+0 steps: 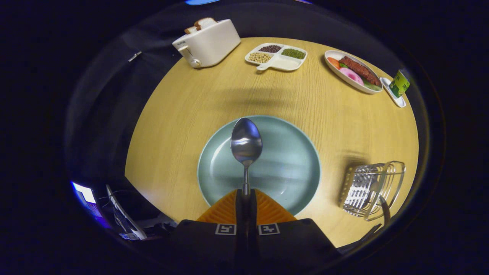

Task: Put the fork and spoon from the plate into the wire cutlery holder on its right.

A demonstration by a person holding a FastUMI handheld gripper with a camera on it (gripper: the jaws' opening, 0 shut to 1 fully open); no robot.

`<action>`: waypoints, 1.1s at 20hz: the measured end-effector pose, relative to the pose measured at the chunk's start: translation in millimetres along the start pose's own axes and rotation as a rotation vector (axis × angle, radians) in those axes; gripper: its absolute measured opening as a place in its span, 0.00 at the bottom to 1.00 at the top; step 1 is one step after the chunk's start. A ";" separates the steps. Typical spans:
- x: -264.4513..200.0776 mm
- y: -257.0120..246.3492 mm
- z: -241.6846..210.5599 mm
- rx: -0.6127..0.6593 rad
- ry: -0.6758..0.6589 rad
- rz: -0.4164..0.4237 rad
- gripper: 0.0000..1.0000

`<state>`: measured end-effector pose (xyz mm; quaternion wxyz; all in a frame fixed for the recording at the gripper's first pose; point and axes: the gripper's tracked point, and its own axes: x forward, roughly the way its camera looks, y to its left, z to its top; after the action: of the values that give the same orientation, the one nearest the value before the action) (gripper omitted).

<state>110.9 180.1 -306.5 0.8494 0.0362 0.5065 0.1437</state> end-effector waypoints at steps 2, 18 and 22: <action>-31.1 -12.7 4.8 -0.021 -0.009 0.017 0.06; -140.7 -171.0 -48.4 -0.145 0.396 -0.107 0.06; -131.9 -187.8 -61.9 -0.190 0.582 -0.145 0.06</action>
<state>37.2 -41.7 -263.3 0.6764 -0.1223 0.7139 0.1340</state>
